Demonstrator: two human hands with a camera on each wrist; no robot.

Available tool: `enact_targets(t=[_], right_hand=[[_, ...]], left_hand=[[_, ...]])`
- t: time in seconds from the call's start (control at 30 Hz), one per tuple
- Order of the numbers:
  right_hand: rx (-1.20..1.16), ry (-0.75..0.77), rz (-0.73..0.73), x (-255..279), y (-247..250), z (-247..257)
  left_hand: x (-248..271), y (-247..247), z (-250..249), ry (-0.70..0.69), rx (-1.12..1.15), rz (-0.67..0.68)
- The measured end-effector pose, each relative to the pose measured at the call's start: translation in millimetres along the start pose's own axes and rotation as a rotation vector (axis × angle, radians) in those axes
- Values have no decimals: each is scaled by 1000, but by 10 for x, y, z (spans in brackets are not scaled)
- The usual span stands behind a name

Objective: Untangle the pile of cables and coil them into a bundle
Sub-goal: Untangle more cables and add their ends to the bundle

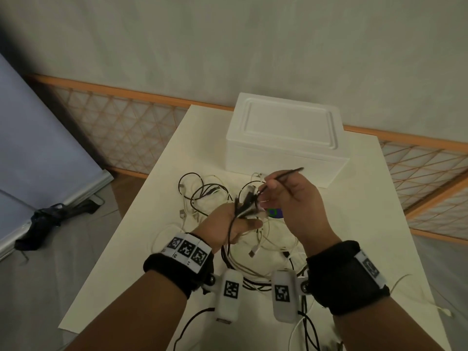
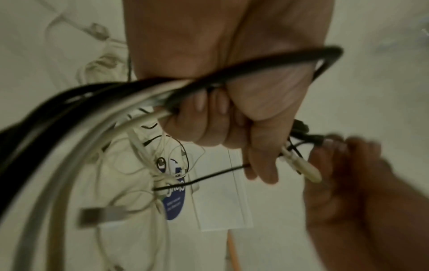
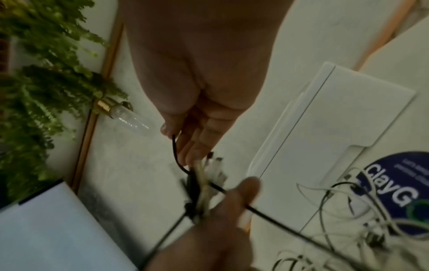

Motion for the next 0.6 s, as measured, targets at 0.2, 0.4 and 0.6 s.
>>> enact_targets(t=[0.2,0.4,0.6], right_hand=[[330,21,-27,-5,65,-97],[793,22,569,113,-114,-599],[616,6,178,20,64,-428]], left_hand=[[12,48,-118,-121,308,-22],[111,5,-435,-207,537,79],[-57,-1,-104,-58,468,-25]])
Point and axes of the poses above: each hand's wrist, its own x-axis away from the middle knuckle, its own y-axis out of the back of the hand, z = x × y, the point moved 3 cm from there along -x, towards the middle knuckle, and after that the axes turned 7 degrees about y, right-handed, at the moved point
